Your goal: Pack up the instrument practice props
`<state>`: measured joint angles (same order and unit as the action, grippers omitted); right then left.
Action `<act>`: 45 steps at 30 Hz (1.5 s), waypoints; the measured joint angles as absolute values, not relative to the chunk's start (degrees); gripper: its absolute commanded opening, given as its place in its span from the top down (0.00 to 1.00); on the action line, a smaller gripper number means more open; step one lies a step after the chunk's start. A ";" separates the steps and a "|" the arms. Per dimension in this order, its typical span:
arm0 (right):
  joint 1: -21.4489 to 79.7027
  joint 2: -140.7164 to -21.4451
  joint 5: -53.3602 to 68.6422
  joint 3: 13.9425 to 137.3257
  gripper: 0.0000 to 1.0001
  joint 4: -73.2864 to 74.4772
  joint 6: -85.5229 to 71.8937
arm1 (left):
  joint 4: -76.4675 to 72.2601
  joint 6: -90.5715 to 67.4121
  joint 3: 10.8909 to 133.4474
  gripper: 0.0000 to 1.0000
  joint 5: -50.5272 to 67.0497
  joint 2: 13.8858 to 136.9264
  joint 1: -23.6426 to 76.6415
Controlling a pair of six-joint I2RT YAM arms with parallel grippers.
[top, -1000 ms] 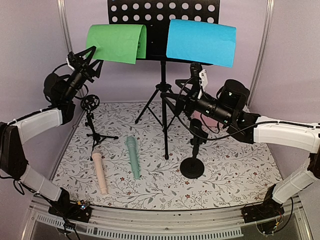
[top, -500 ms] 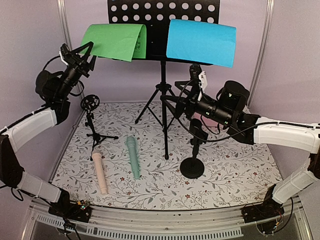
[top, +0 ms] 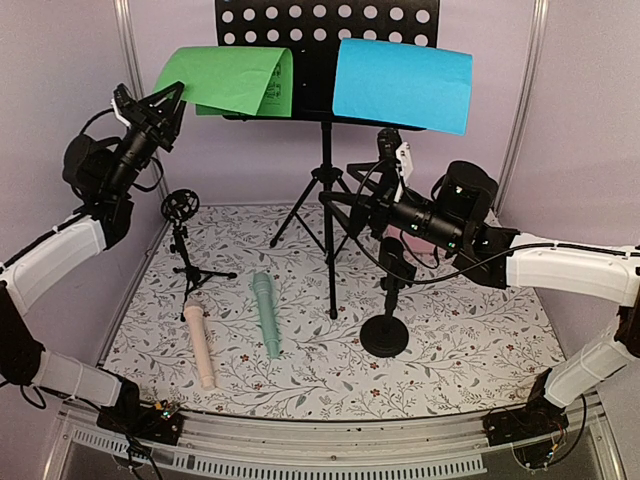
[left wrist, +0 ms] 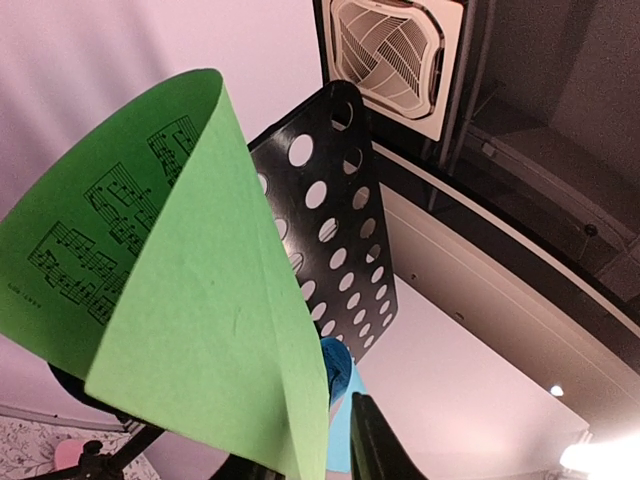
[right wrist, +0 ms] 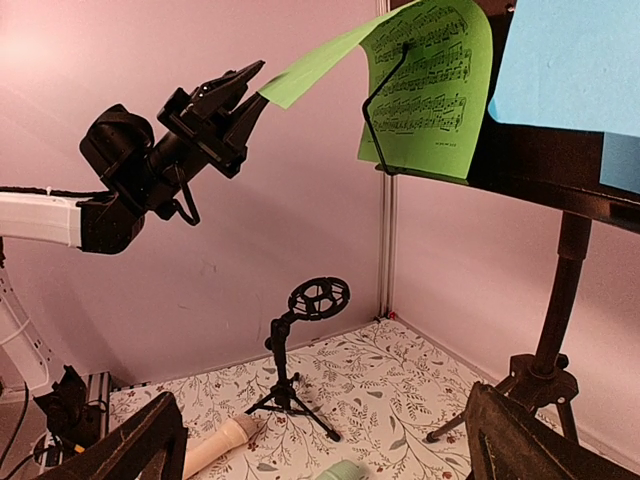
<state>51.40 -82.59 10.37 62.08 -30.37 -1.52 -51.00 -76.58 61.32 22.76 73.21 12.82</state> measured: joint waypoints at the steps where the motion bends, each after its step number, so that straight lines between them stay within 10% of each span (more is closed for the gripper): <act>1: 51.42 -82.63 10.46 62.11 0.01 -30.37 -1.61 | -50.65 -76.51 61.73 0.76 22.50 73.25 12.86; 12: 51.81 -82.63 11.09 62.28 0.01 -29.98 -2.17 | -48.10 -76.05 70.24 1.00 21.47 76.09 13.41; 45: 52.12 -82.85 12.58 62.61 0.01 -29.02 -2.52 | -42.46 -76.31 94.48 1.00 15.94 85.97 17.26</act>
<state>52.12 -82.85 12.58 62.61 -29.02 -2.52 -42.46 -76.31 94.48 15.94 85.97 17.26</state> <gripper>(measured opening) 0.989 0.012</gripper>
